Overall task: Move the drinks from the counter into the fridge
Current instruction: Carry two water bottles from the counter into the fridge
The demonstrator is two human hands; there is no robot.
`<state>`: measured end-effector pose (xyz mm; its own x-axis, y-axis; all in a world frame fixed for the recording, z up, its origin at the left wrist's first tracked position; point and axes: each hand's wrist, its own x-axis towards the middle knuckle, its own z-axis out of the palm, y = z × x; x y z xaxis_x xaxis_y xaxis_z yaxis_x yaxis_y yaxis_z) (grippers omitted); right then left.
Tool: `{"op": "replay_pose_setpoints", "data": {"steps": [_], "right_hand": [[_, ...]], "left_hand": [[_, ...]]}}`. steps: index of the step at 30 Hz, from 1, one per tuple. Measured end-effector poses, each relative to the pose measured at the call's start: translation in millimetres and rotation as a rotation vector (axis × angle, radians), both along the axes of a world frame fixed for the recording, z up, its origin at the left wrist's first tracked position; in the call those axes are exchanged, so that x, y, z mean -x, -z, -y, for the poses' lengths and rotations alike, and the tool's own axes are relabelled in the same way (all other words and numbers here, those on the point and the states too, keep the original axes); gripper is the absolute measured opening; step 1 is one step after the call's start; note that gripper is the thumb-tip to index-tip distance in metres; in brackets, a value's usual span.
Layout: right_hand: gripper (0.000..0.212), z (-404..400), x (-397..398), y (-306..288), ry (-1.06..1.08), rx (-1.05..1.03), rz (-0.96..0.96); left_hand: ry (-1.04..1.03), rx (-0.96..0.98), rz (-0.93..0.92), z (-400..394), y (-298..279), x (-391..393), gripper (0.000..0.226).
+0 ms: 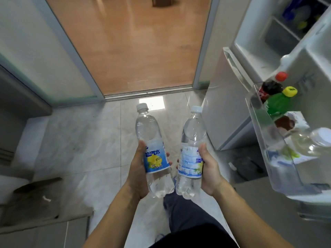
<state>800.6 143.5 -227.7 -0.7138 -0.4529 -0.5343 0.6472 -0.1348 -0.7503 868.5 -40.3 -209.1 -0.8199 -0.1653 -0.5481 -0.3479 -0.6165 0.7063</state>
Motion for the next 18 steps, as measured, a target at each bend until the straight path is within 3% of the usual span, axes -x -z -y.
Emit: {"op": "replay_pose_setpoints", "data": {"steps": [7, 12, 18], "right_hand": [[0.077, 48.1, 129.4, -11.0, 0.026, 0.037, 0.007], [0.063, 61.2, 215.5, -21.1, 0.061, 0.009, -0.045], [0.069, 68.2, 292.3, -19.7, 0.196, -0.012, -0.053]], "left_hand": [[-0.029, 0.095, 0.059, 46.0, -17.0, 123.7, 0.071], [0.007, 0.102, 0.051, 62.7, -26.9, 210.7, 0.072], [0.145, 0.149, 0.023, 72.3, -28.2, 315.1, 0.064]]}}
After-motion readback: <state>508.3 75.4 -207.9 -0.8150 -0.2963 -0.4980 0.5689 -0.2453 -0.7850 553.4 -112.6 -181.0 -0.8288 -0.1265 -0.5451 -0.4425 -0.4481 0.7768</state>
